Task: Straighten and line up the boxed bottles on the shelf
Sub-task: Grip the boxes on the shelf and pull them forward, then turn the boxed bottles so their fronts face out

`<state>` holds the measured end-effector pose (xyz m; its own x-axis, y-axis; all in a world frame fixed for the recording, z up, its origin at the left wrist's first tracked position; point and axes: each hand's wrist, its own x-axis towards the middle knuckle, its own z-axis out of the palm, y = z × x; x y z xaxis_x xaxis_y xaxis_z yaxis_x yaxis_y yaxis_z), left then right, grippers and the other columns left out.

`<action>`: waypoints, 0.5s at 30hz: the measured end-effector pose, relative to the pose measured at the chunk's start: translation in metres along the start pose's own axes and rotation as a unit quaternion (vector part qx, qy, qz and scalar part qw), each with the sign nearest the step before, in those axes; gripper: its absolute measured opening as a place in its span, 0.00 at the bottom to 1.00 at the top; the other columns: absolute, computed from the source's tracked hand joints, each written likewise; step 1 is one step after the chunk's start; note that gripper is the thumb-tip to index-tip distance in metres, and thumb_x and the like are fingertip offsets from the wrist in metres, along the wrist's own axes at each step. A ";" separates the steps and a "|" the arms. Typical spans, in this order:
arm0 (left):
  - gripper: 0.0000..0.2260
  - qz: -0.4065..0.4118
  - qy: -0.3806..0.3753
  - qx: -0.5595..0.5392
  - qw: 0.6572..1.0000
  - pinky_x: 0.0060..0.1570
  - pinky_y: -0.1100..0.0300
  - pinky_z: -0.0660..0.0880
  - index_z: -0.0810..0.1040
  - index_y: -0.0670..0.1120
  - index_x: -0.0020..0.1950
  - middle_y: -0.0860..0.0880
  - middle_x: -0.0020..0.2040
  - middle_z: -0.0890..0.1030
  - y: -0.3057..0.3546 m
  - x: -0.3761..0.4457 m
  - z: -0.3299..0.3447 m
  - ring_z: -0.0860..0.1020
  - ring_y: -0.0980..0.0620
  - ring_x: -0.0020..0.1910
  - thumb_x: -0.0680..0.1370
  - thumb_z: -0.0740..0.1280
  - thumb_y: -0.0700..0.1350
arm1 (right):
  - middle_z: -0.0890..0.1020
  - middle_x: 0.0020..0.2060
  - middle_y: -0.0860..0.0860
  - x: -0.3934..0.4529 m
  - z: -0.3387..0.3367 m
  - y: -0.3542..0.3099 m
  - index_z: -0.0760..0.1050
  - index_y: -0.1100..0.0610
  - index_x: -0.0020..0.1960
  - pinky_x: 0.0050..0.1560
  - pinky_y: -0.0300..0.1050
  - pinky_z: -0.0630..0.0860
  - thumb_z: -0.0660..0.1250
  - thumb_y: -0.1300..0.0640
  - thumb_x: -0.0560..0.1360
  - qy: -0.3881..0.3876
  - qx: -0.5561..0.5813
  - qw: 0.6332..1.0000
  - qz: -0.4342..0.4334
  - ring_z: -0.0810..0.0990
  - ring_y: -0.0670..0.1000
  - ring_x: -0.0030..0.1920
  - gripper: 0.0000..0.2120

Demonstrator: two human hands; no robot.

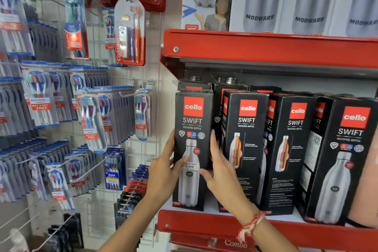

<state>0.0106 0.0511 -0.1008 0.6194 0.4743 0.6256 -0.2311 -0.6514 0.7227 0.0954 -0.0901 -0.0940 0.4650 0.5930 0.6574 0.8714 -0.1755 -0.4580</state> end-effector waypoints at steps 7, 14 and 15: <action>0.30 -0.024 0.076 0.044 0.996 0.58 0.49 0.79 0.64 0.60 0.73 0.54 0.64 0.76 0.013 -0.008 0.003 0.79 0.57 0.57 0.74 0.72 0.49 | 0.67 0.68 0.62 -0.019 -0.011 0.001 0.57 0.62 0.77 0.65 0.51 0.66 0.70 0.55 0.75 0.333 -0.179 0.925 0.041 0.68 0.60 0.63 0.36; 0.23 0.069 0.154 0.103 0.980 0.56 0.51 0.77 0.69 0.48 0.70 0.47 0.60 0.72 0.051 -0.026 0.034 0.76 0.49 0.57 0.76 0.70 0.42 | 0.65 0.68 0.69 -0.022 -0.015 0.010 0.45 0.60 0.78 0.56 0.60 0.73 0.74 0.47 0.70 0.241 -0.127 0.947 0.169 0.70 0.67 0.59 0.50; 0.21 0.069 0.132 0.084 0.985 0.56 0.50 0.78 0.71 0.48 0.68 0.48 0.58 0.73 0.057 -0.028 0.038 0.77 0.51 0.56 0.76 0.70 0.42 | 0.64 0.69 0.68 -0.024 -0.018 0.012 0.44 0.58 0.78 0.59 0.60 0.71 0.74 0.48 0.71 0.244 -0.107 0.951 0.155 0.69 0.67 0.61 0.50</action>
<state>0.0086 -0.0213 -0.0879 0.3691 0.4971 0.7853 -0.1591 -0.7986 0.5804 0.0972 -0.1201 -0.1045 0.6767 0.0604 0.7337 0.6682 -0.4688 -0.5777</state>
